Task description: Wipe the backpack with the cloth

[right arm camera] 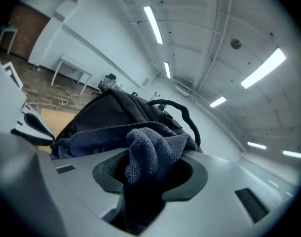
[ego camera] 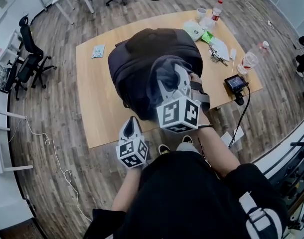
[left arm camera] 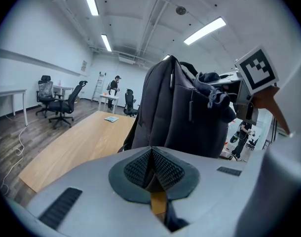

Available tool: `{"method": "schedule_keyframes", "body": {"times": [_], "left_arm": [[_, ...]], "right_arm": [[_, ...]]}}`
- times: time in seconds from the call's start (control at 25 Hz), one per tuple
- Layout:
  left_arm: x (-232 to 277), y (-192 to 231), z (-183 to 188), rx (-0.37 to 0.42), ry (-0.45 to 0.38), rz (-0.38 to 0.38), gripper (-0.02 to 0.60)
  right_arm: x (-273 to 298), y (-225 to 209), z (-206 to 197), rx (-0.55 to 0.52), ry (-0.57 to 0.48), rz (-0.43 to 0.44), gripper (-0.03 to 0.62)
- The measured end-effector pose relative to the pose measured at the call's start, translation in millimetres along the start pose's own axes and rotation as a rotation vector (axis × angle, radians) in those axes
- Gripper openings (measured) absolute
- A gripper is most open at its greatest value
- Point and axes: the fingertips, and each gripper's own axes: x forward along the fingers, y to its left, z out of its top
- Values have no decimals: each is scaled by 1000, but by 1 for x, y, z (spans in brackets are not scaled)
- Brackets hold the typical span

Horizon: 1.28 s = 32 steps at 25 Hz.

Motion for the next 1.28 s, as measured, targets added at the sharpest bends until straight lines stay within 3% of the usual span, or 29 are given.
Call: {"method": "schedule_keyframes", "body": {"times": [0.24, 0.44, 0.52, 0.6, 0.76, 1.12, 1.2, 1.24, 1.28], "left_arm": [[4, 5, -2, -13, 6, 15, 15], [4, 12, -4, -23, 7, 28, 14], [3, 13, -3, -20, 5, 31, 15], [4, 13, -2, -20, 4, 32, 14], [6, 13, -1, -19, 6, 27, 14], [5, 8, -2, -16, 4, 22, 14], [2, 10, -4, -18, 4, 29, 15], [1, 10, -4, -19, 4, 33, 15], [0, 10, -5, -19, 5, 36, 15]], "right_arm": [[-8, -10, -4, -199, 77, -59, 239], [-14, 2, -14, -220, 146, 111, 247], [-19, -2, -14, -212, 169, 137, 247], [-26, -13, -12, -248, 186, 91, 247], [-36, -44, 8, -303, 129, -90, 260], [-7, -39, -17, -354, 157, -57, 313], [-2, -31, -22, -370, 142, -19, 301], [-1, -26, -23, -369, 133, 5, 240], [0, -21, -23, -355, 124, 25, 115]]}}
